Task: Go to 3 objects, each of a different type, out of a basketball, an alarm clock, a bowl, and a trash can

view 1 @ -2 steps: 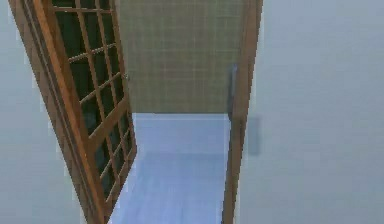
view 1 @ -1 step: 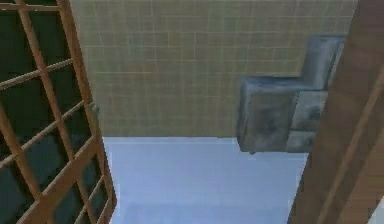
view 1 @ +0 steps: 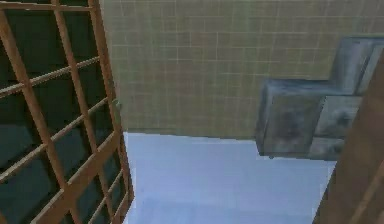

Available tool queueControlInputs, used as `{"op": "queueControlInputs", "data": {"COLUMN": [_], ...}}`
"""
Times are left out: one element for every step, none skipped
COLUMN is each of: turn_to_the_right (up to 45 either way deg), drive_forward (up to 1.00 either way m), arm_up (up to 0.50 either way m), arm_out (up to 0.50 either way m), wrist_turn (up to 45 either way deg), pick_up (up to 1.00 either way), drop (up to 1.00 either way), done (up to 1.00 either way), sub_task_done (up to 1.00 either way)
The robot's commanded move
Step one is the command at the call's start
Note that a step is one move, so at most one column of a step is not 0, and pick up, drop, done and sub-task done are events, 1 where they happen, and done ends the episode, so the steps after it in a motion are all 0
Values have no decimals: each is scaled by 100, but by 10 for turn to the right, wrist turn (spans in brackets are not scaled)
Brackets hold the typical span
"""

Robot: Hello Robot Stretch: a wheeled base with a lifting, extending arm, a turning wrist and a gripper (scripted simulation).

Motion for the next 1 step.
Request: {"op": "queueControlInputs", "data": {"turn_to_the_right": [0], "drive_forward": [100], "arm_up": [0], "arm_out": [0], "wrist_turn": [0], "pick_up": [0], "drop": [0], "done": [0], "sub_task_done": [0]}}
